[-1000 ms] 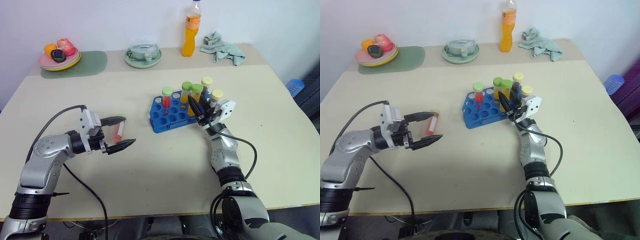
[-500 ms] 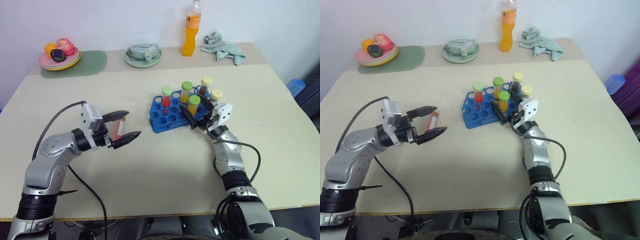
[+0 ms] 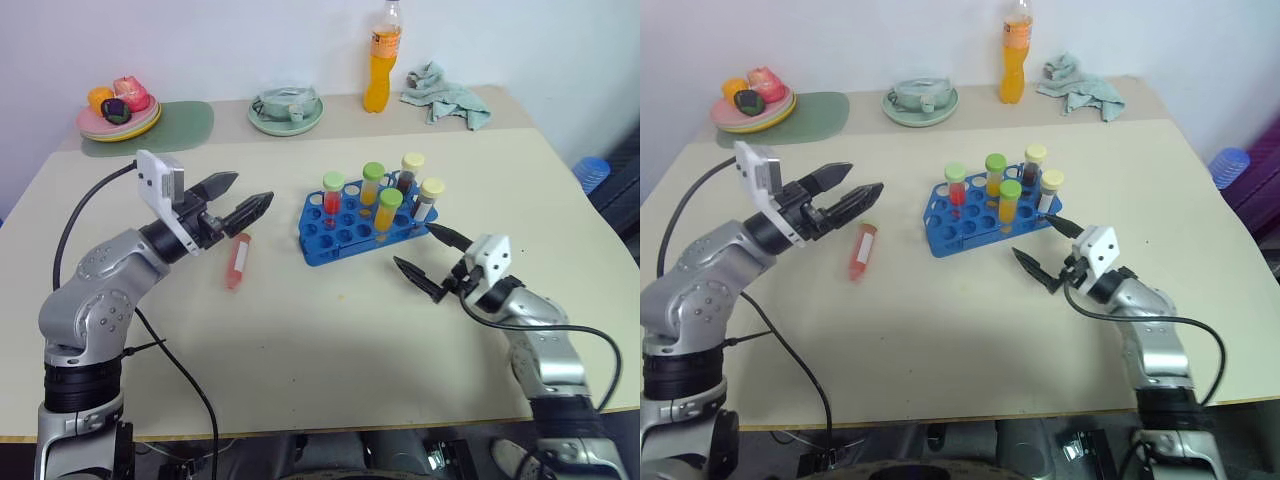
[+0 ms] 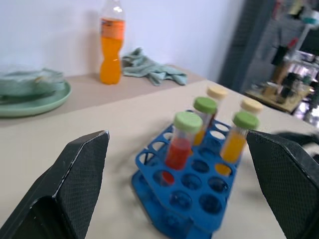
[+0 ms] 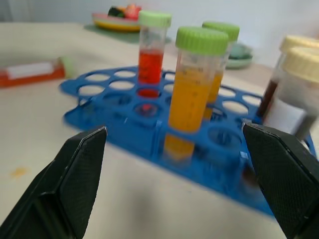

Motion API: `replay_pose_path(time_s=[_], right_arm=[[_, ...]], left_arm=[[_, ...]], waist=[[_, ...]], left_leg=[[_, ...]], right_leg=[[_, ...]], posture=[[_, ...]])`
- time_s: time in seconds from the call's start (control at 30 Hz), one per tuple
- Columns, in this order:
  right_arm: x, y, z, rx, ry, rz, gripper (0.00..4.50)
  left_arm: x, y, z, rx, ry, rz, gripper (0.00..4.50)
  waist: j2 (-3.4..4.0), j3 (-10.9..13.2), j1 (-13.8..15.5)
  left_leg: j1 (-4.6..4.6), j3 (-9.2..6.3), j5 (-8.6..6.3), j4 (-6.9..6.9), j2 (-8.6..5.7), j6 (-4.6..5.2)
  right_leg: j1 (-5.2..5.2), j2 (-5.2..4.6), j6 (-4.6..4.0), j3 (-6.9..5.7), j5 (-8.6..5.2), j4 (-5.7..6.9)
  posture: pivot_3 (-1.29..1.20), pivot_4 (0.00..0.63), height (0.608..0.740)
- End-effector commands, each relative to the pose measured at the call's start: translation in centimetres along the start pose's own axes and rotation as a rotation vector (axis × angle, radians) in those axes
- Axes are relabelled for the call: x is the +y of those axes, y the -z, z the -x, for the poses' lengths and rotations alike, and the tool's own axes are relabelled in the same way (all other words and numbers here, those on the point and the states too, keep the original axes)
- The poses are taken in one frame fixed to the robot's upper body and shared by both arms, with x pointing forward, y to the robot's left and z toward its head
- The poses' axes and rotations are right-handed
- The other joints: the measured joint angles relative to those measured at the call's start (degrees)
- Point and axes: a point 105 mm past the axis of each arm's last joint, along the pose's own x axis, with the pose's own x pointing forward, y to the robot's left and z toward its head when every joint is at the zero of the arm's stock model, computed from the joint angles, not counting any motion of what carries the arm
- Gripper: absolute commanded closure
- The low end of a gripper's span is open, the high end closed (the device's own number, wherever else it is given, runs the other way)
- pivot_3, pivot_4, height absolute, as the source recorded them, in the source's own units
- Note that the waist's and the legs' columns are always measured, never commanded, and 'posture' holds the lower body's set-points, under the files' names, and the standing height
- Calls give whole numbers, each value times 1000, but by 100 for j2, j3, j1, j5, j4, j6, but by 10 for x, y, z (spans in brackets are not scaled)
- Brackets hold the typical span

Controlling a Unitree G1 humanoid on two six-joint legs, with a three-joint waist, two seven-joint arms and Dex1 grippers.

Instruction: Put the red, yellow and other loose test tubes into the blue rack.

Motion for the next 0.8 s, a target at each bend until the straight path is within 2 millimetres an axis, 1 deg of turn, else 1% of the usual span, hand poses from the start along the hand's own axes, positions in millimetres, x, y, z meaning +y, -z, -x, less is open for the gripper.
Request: replay_pose_path(time_s=[0.03, 0.07, 0.13, 0.17, 0.2, 0.27, 0.33, 0.4, 0.47, 0.6, 0.67, 0.8], right_arm=[[0, -35, 16, -32, -101, 54, 76], [0, -39, 19, -27, -122, 62, 76], [-6, -52, 22, -21, -136, 29, 76], [-8, -59, 22, -21, -150, 21, 76], [-8, -65, 22, -24, -163, 22, 76], [-8, -79, 20, -38, -203, 46, 76], [-6, -86, 18, -42, -237, 65, 76], [-2, -89, 16, -41, -263, 65, 76], [-1, -89, 14, -42, -270, 76, 76], [-1, -84, 12, -31, -270, 93, 76], [-1, -83, 12, -28, -270, 100, 76], [3, -84, 9, -35, -266, 105, 76]], left_arm=[[15, 6, 2, 160, -232, -66, 0], [19, 9, 4, 209, -290, -84, 0], [9, 6, 0, 229, -241, -24, 0], [10, 7, 0, 266, -258, -20, 0], [13, 10, 1, 323, -279, -4, 0], [18, 19, 1, 492, -311, 96, 0], [18, 20, -4, 562, -306, 151, 0], [22, 21, -11, 600, -316, 187, 0], [31, 18, -20, 621, -370, 216, 0], [42, 21, -32, 699, -443, 261, 0], [46, 25, -35, 740, -485, 278, 0], [49, 35, -42, 863, -516, 356, 0]], waist=[[-4, 3, 14], [-8, 5, 14], [-10, 6, 22], [-15, 9, 33], [-20, 12, 38], [-25, 15, 61], [-36, 18, 111], [-37, 18, 122], [-42, 21, 143], [-63, 33, 163], [-63, 33, 159], [-66, 34, 158]], left_leg=[[0, 1, 0, 0, 1, 0], [-1, 1, 0, 0, 1, 1], [0, 1, 0, 1, 1, 1], [0, 1, -1, 2, 1, 2], [-1, -1, -1, 5, 1, 2], [-3, -3, -1, 8, 1, 2], [-4, -3, -1, 15, 1, 2], [-4, -2, -3, 15, 1, 5], [-4, -2, -5, 11, 0, 7], [-7, -2, -3, 19, -1, 3], [-8, -2, -4, 22, -4, 3], [-8, -2, -4, 26, -4, 3]], right_leg=[[0, 0, 0, 0, 0, 0], [0, -4, 0, 0, -1, 0], [3, -4, 1, -1, 0, -2], [5, -3, 1, -3, 0, -2], [6, -1, 1, -6, 0, -1], [7, 0, 1, -10, -1, -2], [10, 12, 4, -19, -1, 0], [12, 11, 8, -20, -4, -3], [9, 9, 8, -18, -4, -6], [8, 9, 8, -18, -2, -3], [8, 6, 9, -17, -1, -3], [7, 7, 9, -17, -1, 3]], posture=[[0, 150, 739], [0, 150, 739], [0, 150, 739], [0, 150, 739], [0, 150, 739], [0, 150, 739], [0, 150, 739], [0, 150, 739], [0, 150, 739], [0, 150, 739], [0, 150, 739], [0, 150, 739]])
